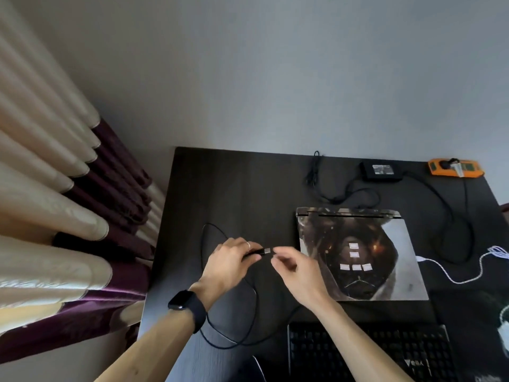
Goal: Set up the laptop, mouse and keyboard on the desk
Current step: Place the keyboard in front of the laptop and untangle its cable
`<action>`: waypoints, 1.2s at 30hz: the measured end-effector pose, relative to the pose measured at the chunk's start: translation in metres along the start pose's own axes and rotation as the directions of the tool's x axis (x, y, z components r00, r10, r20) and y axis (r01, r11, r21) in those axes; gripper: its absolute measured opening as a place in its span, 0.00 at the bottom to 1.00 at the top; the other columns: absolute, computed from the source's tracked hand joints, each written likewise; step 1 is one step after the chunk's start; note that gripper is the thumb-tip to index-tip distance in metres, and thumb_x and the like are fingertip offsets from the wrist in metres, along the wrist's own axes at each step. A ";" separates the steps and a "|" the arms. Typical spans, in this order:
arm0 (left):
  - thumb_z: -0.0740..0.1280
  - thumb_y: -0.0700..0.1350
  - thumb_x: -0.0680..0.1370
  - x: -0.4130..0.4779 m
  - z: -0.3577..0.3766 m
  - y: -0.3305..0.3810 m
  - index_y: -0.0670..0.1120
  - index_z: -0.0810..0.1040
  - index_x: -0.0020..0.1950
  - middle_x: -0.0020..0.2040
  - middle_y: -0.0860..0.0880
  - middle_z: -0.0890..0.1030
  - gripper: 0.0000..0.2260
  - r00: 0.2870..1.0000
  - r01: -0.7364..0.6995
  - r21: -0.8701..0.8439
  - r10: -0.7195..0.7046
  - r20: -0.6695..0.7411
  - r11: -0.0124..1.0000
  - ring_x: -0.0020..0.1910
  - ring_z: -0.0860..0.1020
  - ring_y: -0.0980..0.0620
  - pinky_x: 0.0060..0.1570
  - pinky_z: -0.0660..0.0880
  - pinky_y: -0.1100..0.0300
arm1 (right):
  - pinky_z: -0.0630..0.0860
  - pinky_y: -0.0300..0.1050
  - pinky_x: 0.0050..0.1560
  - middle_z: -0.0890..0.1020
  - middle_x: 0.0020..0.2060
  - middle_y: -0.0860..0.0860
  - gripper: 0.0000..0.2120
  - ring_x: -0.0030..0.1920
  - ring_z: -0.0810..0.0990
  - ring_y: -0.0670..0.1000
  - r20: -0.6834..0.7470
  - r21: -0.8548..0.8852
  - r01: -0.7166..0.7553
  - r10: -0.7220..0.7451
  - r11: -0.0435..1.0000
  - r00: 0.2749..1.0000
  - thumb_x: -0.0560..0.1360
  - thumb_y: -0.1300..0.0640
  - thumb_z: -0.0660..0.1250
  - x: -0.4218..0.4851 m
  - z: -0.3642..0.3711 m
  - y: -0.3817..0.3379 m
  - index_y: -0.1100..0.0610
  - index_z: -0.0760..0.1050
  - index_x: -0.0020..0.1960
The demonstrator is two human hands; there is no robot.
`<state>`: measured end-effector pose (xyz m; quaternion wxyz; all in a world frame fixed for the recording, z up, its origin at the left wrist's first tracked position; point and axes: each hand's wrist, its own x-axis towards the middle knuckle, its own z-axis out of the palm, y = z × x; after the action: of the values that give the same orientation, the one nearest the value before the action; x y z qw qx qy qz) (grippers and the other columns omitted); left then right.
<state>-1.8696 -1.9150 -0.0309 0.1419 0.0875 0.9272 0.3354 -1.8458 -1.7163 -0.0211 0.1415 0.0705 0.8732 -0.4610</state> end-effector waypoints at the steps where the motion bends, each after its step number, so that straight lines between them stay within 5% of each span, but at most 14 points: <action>1: 0.64 0.55 0.80 0.003 0.012 -0.005 0.59 0.78 0.63 0.55 0.58 0.79 0.12 1.000 0.013 0.030 -0.014 0.011 0.999 0.58 0.74 0.54 0.59 0.71 0.55 | 0.72 0.26 0.49 0.85 0.48 0.41 0.13 0.47 0.81 0.38 -0.002 -0.050 -0.037 0.036 0.998 0.999 0.77 0.53 0.72 -0.002 0.002 0.016 0.51 0.81 0.61; 4: 0.61 0.54 0.82 0.015 0.051 -0.018 0.58 0.77 0.66 0.58 0.57 0.78 0.13 1.000 0.024 0.064 -0.023 -0.009 0.998 0.60 0.73 0.53 0.61 0.68 0.57 | 0.71 0.27 0.54 0.80 0.56 0.42 0.15 0.53 0.79 0.40 -0.017 -0.202 -0.124 0.123 0.971 0.992 0.78 0.53 0.69 -0.005 0.003 0.060 0.50 0.77 0.65; 6: 0.62 0.52 0.82 0.026 0.078 -0.021 0.56 0.77 0.65 0.58 0.56 0.78 0.13 0.999 0.005 0.065 -0.002 -0.045 0.998 0.59 0.74 0.52 0.60 0.67 0.57 | 0.72 0.38 0.63 0.78 0.59 0.45 0.16 0.60 0.77 0.46 -0.068 -0.293 -0.143 0.129 0.945 0.989 0.79 0.53 0.69 -0.001 0.000 0.084 0.50 0.76 0.66; 12: 0.69 0.49 0.77 0.066 0.144 -0.027 0.54 0.83 0.55 0.48 0.55 0.82 0.07 0.978 -0.019 0.053 0.029 -0.205 0.998 0.50 0.78 0.50 0.56 0.68 0.57 | 0.72 0.53 0.64 0.76 0.62 0.52 0.17 0.62 0.71 0.55 -0.260 -0.527 -0.057 -0.097 0.848 0.961 0.75 0.62 0.69 0.043 -0.005 0.127 0.56 0.76 0.63; 16: 0.68 0.49 0.78 0.081 0.166 -0.036 0.55 0.83 0.54 0.48 0.57 0.81 0.07 0.938 -0.125 0.087 0.147 -0.315 0.988 0.51 0.77 0.51 0.57 0.65 0.58 | 0.67 0.52 0.68 0.75 0.64 0.56 0.16 0.64 0.71 0.57 -0.340 -0.595 -0.009 -0.243 0.803 0.908 0.75 0.65 0.67 0.069 0.003 0.141 0.61 0.76 0.63; 24: 0.69 0.52 0.78 0.079 0.189 -0.039 0.56 0.84 0.54 0.50 0.57 0.81 0.07 0.864 -0.270 0.154 0.310 -0.396 0.951 0.52 0.77 0.51 0.58 0.67 0.56 | 0.61 0.44 0.71 0.76 0.64 0.59 0.17 0.65 0.73 0.59 -0.458 -0.582 -0.014 -0.312 0.813 0.832 0.75 0.66 0.59 0.079 0.029 0.150 0.64 0.75 0.63; 31: 0.69 0.52 0.78 0.078 0.195 -0.036 0.58 0.84 0.54 0.48 0.58 0.81 0.07 0.872 -0.230 0.147 0.271 -0.408 0.962 0.52 0.77 0.52 0.57 0.67 0.56 | 0.66 0.52 0.68 0.76 0.64 0.58 0.18 0.64 0.73 0.59 -0.454 -0.599 -0.015 -0.324 0.801 0.830 0.75 0.66 0.59 0.080 0.030 0.152 0.64 0.75 0.63; 36: 0.69 0.51 0.78 0.074 0.199 -0.032 0.56 0.84 0.54 0.47 0.55 0.79 0.07 0.878 -0.210 0.170 0.262 -0.399 0.963 0.51 0.76 0.50 0.55 0.68 0.56 | 0.64 0.48 0.69 0.76 0.65 0.57 0.17 0.64 0.73 0.58 -0.459 -0.605 -0.034 -0.313 0.796 0.832 0.75 0.66 0.60 0.079 0.030 0.152 0.63 0.75 0.63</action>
<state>-1.8778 -1.8013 -0.2128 -0.1075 0.1347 0.9370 0.3039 -1.8764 -1.6556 -0.1813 -0.1299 0.0818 0.9785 -0.1375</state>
